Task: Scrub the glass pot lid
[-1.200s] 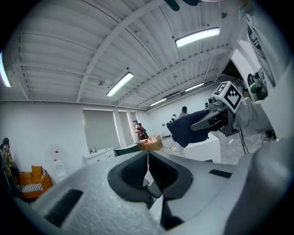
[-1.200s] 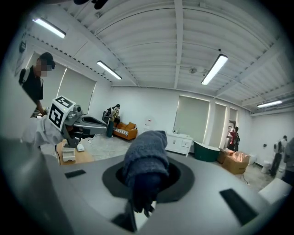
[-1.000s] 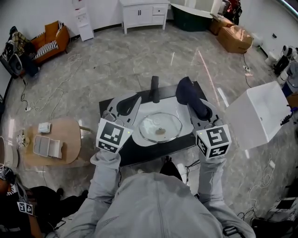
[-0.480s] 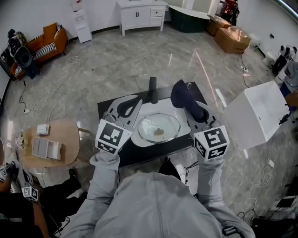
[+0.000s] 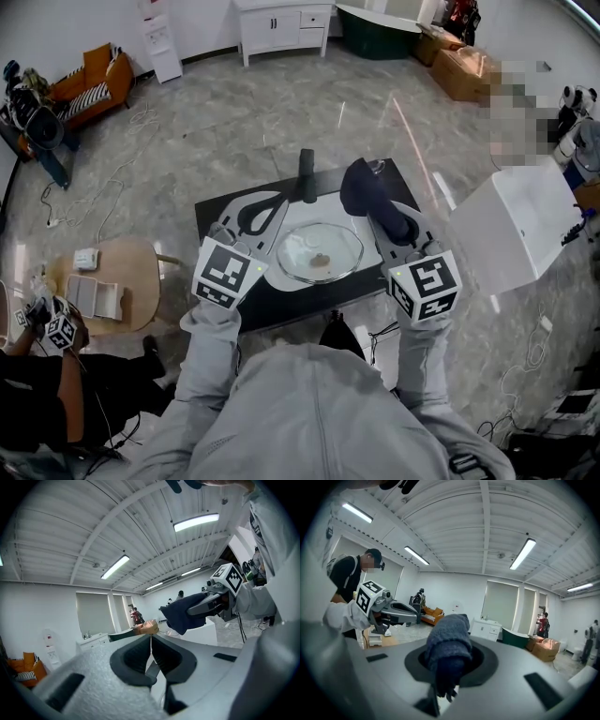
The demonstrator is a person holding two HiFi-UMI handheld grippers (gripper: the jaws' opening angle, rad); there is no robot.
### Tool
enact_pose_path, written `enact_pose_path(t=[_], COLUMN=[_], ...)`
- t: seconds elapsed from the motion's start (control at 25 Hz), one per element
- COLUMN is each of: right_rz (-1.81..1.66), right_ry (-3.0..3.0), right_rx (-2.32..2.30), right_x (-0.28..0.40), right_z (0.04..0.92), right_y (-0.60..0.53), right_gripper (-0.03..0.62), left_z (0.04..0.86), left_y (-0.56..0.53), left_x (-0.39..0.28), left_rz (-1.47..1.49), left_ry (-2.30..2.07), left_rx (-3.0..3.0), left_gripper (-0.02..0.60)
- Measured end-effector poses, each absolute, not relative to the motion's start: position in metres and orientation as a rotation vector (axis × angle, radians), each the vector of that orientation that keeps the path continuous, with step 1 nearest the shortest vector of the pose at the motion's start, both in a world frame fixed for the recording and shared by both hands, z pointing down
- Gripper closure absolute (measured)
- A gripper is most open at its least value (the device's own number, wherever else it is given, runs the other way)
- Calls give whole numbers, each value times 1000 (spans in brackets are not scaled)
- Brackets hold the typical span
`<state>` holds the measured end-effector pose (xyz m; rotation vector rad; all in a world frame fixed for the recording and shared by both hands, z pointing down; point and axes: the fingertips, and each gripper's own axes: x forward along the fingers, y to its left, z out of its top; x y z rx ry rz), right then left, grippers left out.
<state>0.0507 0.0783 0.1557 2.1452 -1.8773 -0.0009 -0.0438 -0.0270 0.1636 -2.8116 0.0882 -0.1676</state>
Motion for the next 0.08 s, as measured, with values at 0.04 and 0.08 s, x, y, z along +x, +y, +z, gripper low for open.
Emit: enact_pose_path(t=[0.04, 0.08], right_rz=[-2, -4], right_ry=[-1879, -1881], right_rx=[2143, 2140], right_x=[50, 49], right_z=[155, 154], right_y=[78, 77], right_gripper=[526, 526], left_z=[164, 163], left_y=[-27, -26], left_x=[-44, -43], left_rz=[-169, -170], left_ry=[82, 77], left_rx=[-2811, -2810], left_gripper=[552, 552])
